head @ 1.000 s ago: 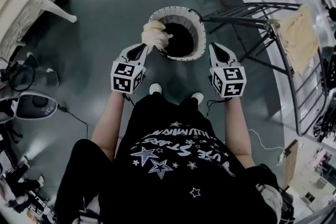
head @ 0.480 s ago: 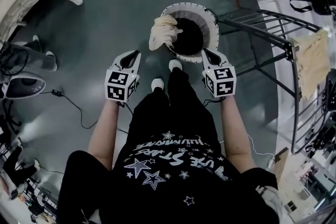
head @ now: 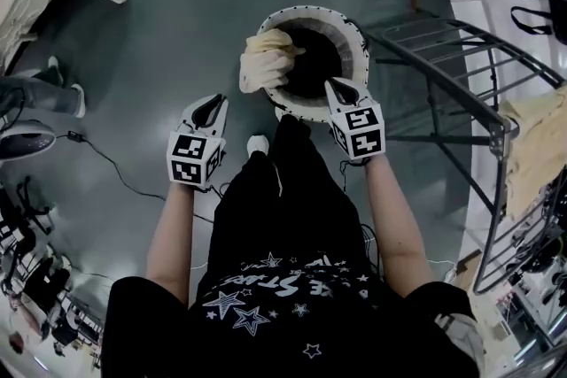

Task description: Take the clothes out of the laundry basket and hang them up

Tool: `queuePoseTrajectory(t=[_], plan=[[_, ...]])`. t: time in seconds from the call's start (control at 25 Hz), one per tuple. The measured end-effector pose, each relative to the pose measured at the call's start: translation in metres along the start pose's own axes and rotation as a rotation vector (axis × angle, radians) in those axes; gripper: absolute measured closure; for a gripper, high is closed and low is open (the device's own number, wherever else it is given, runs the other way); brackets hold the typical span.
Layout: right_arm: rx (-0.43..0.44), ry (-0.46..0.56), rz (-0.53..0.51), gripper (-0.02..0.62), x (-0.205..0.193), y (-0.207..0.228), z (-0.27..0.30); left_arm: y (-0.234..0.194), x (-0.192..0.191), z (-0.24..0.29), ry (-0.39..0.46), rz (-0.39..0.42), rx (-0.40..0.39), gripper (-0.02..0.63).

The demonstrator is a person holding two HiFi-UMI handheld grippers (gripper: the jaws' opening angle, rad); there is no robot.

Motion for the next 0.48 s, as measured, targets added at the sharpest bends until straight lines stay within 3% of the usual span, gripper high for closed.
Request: queuePoseTrajectory(t=[0.24,0.48], plan=[[0.059,-0.055,0.009,0.584,0.002,0.044,0.047,-0.002,0.012,0.047,-0.055,-0.016,0.005,0.512],[0.117,-0.135,-0.019,0.584,-0.006,0.058,0.088,-0.007,0.003,0.079,-0.093,-0.049,0.013,0.486]])
Point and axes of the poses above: the fingertips, and each gripper's own axes: z forward along the fingers, y to its right, x out of its top, the point moved 10 cm from there along -z, backward along the fingers, and after that the axes turned 15 degrees about z, right-handed, at the moved point
